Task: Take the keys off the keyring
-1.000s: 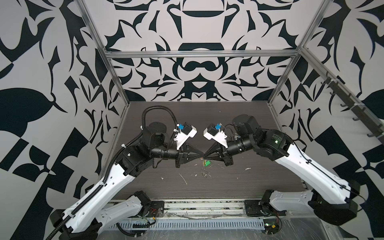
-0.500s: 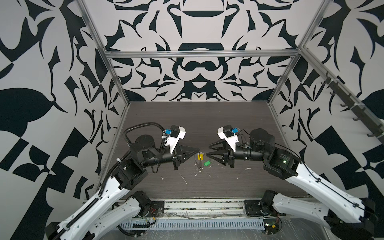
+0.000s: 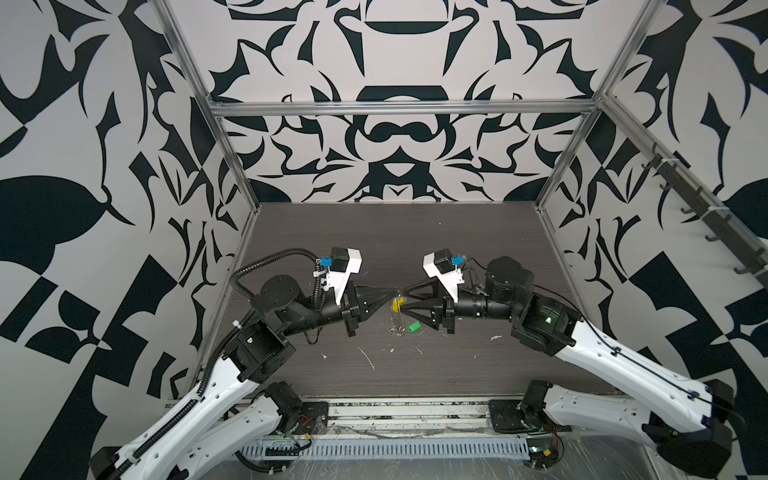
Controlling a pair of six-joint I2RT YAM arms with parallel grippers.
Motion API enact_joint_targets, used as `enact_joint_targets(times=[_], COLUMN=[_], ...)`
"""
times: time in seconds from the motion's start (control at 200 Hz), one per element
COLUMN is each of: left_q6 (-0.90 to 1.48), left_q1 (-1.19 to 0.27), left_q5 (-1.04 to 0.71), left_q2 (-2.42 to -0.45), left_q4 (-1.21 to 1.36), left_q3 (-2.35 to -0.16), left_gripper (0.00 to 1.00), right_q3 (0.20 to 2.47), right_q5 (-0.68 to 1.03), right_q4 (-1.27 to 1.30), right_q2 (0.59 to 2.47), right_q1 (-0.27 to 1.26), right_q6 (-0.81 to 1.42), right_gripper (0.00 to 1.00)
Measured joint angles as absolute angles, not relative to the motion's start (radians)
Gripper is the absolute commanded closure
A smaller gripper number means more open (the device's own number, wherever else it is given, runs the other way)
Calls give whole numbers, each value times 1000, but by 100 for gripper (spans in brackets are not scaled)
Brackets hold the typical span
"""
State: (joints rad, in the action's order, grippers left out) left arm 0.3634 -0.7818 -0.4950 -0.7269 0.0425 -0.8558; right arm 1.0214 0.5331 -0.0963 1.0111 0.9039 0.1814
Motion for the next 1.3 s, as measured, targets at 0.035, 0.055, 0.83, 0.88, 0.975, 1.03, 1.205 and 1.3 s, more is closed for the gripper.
enact_joint_targets(times=[0.035,0.055,0.83,0.88,0.975,1.03,1.205,1.3], left_q6=[366,367,374,374,374,374,374,374], left_q1=[-782,-782,-782,-782,-782,-782,-782,-782], left_q5=[-492,-490,-595,-596,-599,-599,-599,-599], left_q2=[-725,-723,-722,-720,-716,-714,-712,-711], left_q4=[47,50,68,68,70,70,70,70], left_q3=[-854,-852,-839,-839,-839,-839,-839,-839], left_gripper=[100,100,100,100,100,100,100,100], right_q3=[1021,1021,1114,1114,1114,1114,1114,1114], right_q5=[534,534,645,664,689,701,726,731], right_q4=[-94,-93,-85,-89,-94,-93,-93,-93], right_q2=[1016,1018,1035,1040,1044,1044,1044,1044], right_q1=[905,906,910,910,909,905,898,896], right_q6=[181,181,130,138,139,144,157,159], right_gripper=[56,56,66,68,71,73,81,84])
